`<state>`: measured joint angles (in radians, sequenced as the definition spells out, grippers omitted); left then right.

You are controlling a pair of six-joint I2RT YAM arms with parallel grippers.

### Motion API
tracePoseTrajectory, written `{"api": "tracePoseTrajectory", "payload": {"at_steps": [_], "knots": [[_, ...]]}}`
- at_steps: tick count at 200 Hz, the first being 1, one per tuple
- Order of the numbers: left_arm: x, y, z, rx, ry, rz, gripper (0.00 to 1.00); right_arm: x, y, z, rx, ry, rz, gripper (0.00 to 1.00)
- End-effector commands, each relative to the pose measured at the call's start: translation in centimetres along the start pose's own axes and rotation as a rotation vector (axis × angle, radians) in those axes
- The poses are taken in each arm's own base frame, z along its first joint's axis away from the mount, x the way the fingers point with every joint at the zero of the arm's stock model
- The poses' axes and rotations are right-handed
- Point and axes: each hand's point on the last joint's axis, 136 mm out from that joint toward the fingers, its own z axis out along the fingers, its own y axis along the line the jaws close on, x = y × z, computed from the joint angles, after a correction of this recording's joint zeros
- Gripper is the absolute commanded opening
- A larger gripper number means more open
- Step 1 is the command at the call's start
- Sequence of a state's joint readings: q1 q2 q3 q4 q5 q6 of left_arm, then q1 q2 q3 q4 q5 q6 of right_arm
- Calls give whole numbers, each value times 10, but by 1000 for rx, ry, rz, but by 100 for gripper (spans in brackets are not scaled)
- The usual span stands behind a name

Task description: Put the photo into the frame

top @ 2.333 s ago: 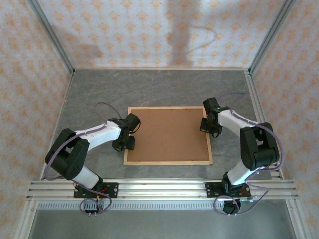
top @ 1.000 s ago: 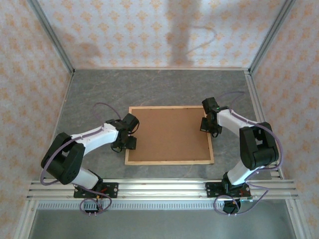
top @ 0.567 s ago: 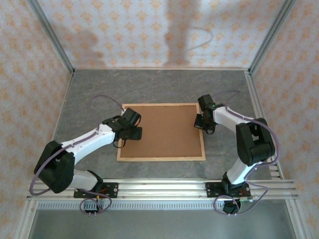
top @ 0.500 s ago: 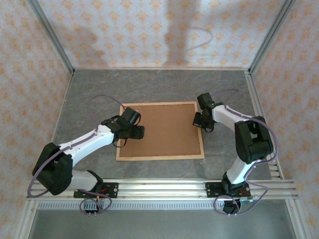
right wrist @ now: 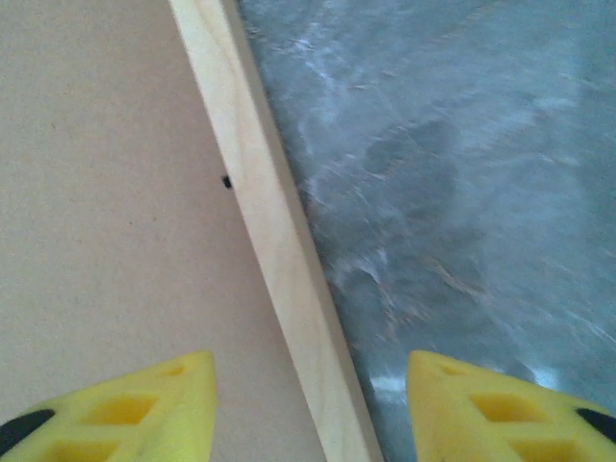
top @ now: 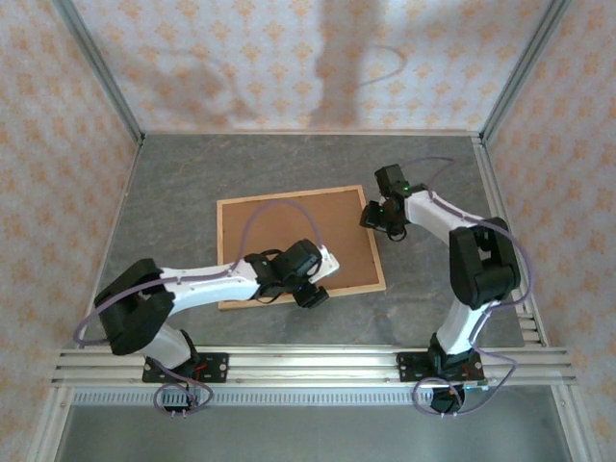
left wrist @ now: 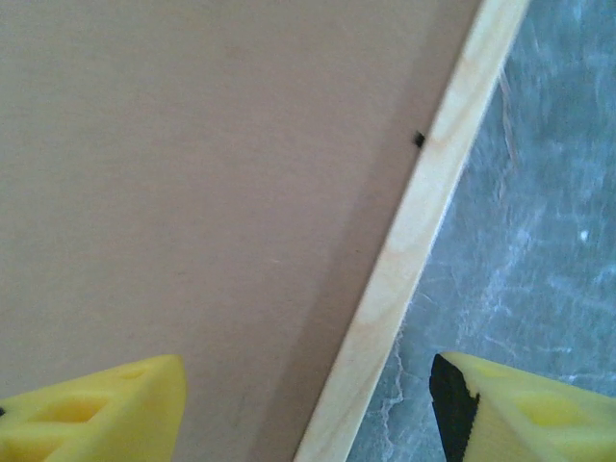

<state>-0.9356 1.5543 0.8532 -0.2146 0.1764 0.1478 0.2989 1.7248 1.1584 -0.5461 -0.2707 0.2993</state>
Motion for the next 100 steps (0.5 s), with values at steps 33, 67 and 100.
{"api": "tracePoseTrajectory", "payload": {"at_steps": [33,67,100], "knots": [[-16,-16,26,16,49,269,66,33,-38,-26,107,16,-15,64],[-6,-18,37,30,100,307,57,45,-44,-31,113,31,-20,64],[5,-19,46,46,144,335,49,57,-48,-31,115,58,-16,65]]}}
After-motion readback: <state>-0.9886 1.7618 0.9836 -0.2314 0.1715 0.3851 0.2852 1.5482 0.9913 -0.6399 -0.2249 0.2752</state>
